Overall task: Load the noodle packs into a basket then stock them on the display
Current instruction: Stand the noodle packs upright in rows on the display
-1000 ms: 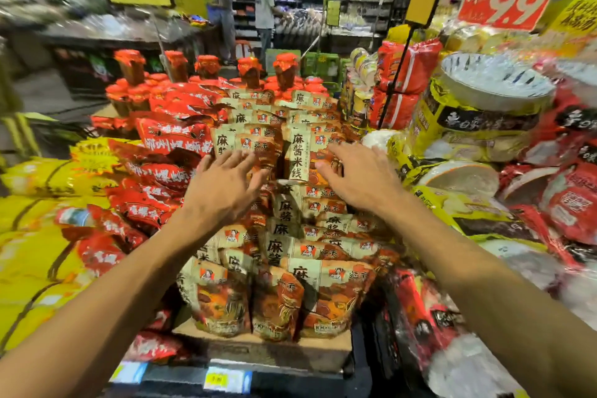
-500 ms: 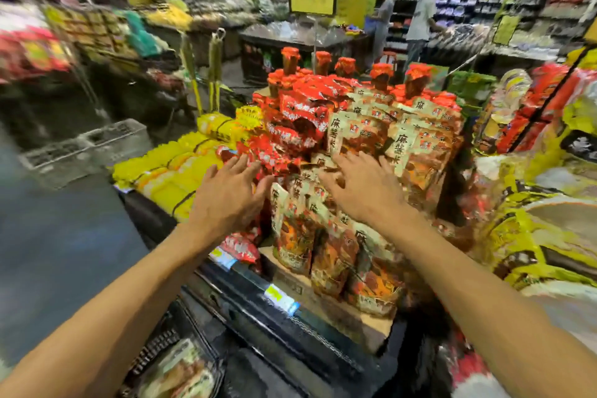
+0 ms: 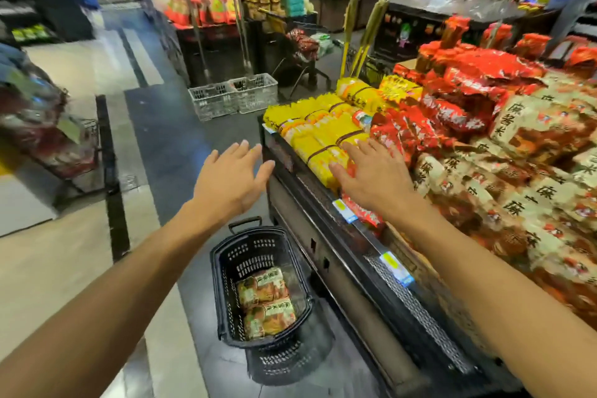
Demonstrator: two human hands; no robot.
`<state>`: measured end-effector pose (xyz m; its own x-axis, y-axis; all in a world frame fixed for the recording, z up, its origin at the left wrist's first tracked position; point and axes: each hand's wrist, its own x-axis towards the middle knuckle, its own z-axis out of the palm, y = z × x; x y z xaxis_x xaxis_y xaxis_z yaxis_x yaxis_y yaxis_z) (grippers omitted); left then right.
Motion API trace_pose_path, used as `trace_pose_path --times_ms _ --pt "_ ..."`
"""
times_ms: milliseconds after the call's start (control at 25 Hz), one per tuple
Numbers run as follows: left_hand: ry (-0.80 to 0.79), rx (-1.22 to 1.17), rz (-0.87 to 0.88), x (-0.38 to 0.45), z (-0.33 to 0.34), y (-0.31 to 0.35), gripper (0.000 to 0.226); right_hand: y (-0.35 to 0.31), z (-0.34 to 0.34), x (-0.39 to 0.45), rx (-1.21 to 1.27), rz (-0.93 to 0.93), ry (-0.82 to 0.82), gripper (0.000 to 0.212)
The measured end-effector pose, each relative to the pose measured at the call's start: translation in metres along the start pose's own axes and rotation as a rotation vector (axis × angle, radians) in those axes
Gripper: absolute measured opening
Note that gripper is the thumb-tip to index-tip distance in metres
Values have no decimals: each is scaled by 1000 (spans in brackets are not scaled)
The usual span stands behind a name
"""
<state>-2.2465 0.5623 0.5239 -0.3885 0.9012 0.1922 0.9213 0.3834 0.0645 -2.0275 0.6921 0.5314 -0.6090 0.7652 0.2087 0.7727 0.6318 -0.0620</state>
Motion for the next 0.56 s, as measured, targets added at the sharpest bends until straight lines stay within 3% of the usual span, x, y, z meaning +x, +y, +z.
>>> trace_pose_path --times_ms 280,560 --pt "-91 -7 -78 -30 55 -113 63 -87 80 6 -17 -15 -106 67" --pt "-186 38 -70 -22 119 -172 66 -122 162 7 -37 19 -186 72"
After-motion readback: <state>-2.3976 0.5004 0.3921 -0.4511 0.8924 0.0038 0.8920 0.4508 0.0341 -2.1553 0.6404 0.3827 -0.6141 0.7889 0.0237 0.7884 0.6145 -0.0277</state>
